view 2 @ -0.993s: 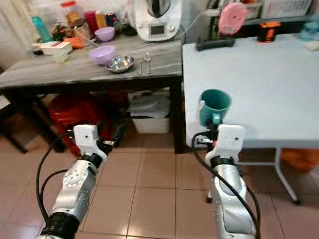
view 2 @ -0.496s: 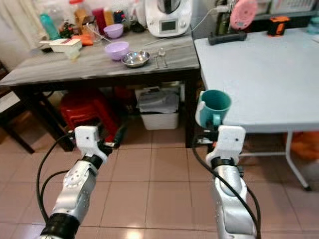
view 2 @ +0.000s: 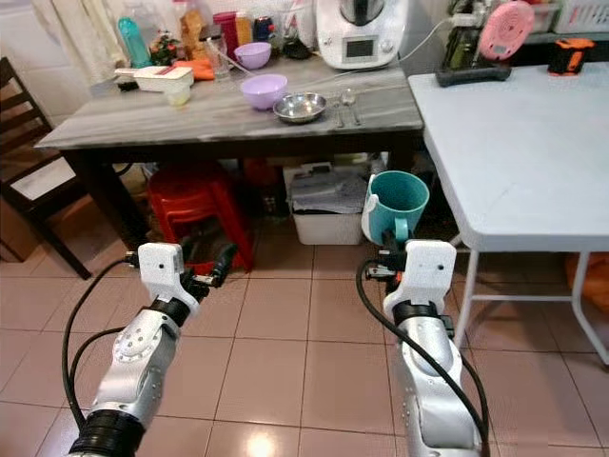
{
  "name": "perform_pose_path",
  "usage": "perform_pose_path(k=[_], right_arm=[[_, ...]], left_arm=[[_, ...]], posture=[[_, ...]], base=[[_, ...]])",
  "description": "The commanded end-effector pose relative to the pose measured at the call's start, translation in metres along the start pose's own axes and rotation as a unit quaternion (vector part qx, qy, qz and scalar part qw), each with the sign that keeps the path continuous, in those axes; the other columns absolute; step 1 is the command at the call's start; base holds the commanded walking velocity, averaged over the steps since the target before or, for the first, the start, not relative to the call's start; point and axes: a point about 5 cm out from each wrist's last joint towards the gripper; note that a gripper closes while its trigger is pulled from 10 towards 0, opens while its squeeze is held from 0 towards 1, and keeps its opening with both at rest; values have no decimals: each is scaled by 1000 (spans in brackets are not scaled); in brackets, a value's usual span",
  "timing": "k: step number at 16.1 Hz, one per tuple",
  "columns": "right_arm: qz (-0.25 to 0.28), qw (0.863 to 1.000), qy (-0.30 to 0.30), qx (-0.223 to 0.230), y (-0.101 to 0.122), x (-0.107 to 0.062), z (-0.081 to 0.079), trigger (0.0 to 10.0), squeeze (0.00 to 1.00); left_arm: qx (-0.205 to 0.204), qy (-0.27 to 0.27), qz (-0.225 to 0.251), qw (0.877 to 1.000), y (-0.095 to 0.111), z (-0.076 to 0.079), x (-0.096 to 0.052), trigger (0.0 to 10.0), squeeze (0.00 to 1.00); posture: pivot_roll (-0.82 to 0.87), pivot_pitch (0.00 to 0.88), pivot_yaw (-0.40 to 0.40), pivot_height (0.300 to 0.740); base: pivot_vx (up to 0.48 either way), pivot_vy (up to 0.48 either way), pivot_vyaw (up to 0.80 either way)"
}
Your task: Setting the table
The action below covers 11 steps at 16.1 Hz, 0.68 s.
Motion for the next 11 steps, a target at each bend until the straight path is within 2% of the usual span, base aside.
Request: perform_pose_path(k=[1, 3, 4, 9, 11], right_arm=[[20, 1000, 0, -1, 8, 1, 0, 10000, 0], [19, 1000, -3, -3, 7, -1, 2, 10000, 0], [17, 1000, -7, -8, 6, -3, 4, 10000, 0], [16, 1000, -9, -9, 6, -6, 5, 10000, 0], [14, 1000, -14, -9, 5, -10, 8, 10000, 0]], left_arm=[[2, 4, 4, 1000, 3, -6, -2, 10000, 0], [5, 8, 6, 1000, 2, -7, -7, 10000, 0], [11, 20, 3, 1000, -2, -10, -14, 10000, 0], [10, 25, 0, 1000, -4, -9, -21, 10000, 0], [12, 32, -1, 999, -3, -14, -28, 10000, 0]], posture=[[-166, 0, 123, 740], [-166, 0, 123, 740], [-165, 0, 127, 740], [-163, 1, 126, 740], [-163, 3, 126, 740]], base=[[277, 0, 0], [298, 0, 0], [319, 0, 531], [359, 0, 748], [377, 0, 200]])
Point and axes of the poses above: a point about 5 cm out from each wrist's last joint towards the gripper, its own x axis pointing out of the wrist towards the gripper, its own y axis along the axis of the wrist's last joint, z = x × y, and after that the axes turned 2 degrees about x, right-handed
